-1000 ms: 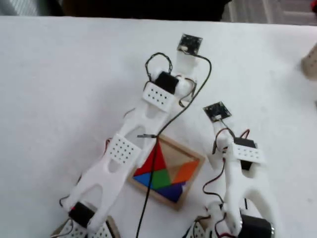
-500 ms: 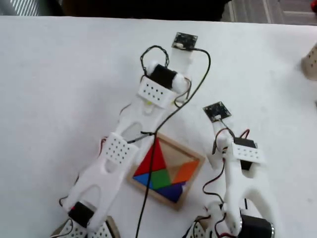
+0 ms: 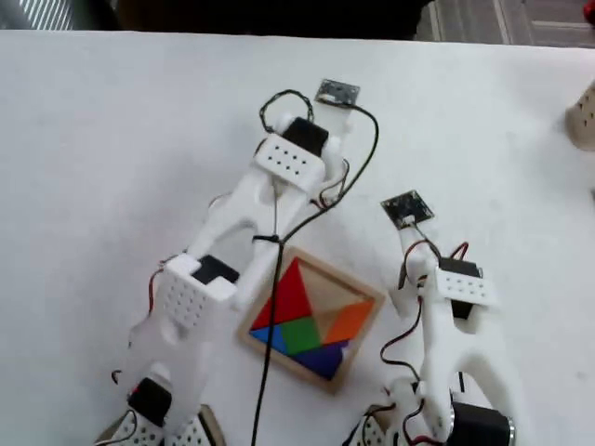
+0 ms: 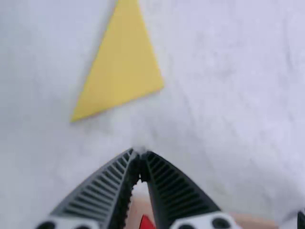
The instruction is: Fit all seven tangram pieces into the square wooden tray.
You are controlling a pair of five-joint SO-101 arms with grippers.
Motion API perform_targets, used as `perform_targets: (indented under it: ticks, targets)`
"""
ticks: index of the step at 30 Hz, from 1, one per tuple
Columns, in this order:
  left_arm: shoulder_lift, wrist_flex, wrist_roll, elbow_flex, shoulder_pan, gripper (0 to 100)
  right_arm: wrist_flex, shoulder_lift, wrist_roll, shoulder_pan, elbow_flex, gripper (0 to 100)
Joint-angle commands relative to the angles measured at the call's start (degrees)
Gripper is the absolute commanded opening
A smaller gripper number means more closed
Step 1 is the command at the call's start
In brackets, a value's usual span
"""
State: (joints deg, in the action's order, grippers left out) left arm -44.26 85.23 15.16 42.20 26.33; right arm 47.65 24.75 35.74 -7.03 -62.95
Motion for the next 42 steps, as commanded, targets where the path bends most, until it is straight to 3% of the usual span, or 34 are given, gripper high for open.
perform_targets:
  ticks: [1, 6, 10, 21, 36, 42]
  targets:
    - [4.9, -24.8, 0.7, -8.9, -0.3, 2, 0.2, 1.8, 0.8, 0.6, -0.5, 1.8]
    - [5.0, -50.1, 8.1, -20.7, -1.6, 2, 0.2, 1.8, 0.8, 0.6, -0.5, 1.8]
    - [5.5, -61.6, 10.6, -26.4, -1.9, 2, 0.3, 1.8, 0.8, 0.6, -0.5, 1.8]
    - [8.4, -70.3, 12.3, -33.0, -4.0, 2, 0.1, 1.8, 0.8, 1.9, -1.1, 1.8]
    - [5.2, -70.2, 12.1, -38.3, -4.5, 2, 0.3, 1.8, 2.2, 1.7, -1.1, 1.8]
    - [9.7, -68.7, 12.6, -44.9, -3.2, 2, 0.3, 1.8, 2.3, 1.7, -1.1, 1.8]
